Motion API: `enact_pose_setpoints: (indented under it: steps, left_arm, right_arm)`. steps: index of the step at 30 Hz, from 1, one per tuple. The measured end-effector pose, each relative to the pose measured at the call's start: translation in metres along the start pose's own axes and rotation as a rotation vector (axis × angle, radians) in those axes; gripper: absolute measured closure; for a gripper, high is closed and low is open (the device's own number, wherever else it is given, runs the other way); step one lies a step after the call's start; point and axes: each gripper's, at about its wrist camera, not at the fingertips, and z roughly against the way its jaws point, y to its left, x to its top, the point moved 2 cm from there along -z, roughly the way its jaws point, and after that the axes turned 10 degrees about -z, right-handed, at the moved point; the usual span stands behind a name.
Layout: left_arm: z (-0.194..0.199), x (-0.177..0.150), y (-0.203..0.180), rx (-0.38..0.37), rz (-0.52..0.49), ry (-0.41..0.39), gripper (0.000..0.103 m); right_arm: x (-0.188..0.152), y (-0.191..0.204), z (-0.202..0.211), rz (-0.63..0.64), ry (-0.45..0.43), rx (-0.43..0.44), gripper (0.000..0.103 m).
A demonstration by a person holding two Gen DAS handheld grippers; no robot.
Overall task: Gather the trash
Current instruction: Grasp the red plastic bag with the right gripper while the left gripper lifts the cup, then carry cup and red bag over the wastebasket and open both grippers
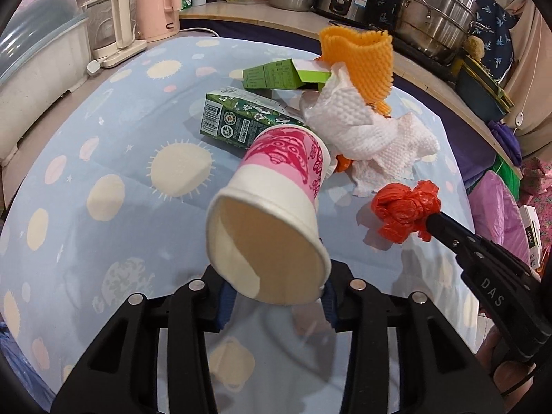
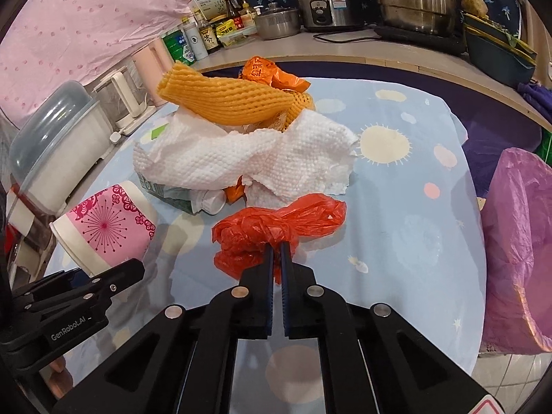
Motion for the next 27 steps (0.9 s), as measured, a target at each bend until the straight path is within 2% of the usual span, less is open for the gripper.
enact_pose_setpoints:
  steps: [4, 11, 19, 27]
  left_arm:
    - [0.015, -0.005, -0.009, -0.007, -0.023, -0.01, 0.065]
    - [0.045, -0.005, -0.049, -0.071, -0.11, -0.052, 0.065]
    - [0.06, 0.006, -0.129, -0.166, -0.243, -0.106, 0.065]
    - [0.052, 0.023, -0.228, -0.268, -0.393, -0.144, 0.065]
  right_arm:
    - [-0.004, -0.009, 0.028, -0.015, -0.032, -0.008, 0.099]
    - [-0.001, -0.049, 0.089, -0.071, -0.135, -0.079, 0.099]
    - [0.0, -0.125, 0.138, -0.191, -0.227, -0.19, 0.099]
    - [0.002, -0.204, 0.152, -0.288, -0.254, -0.309, 0.099]
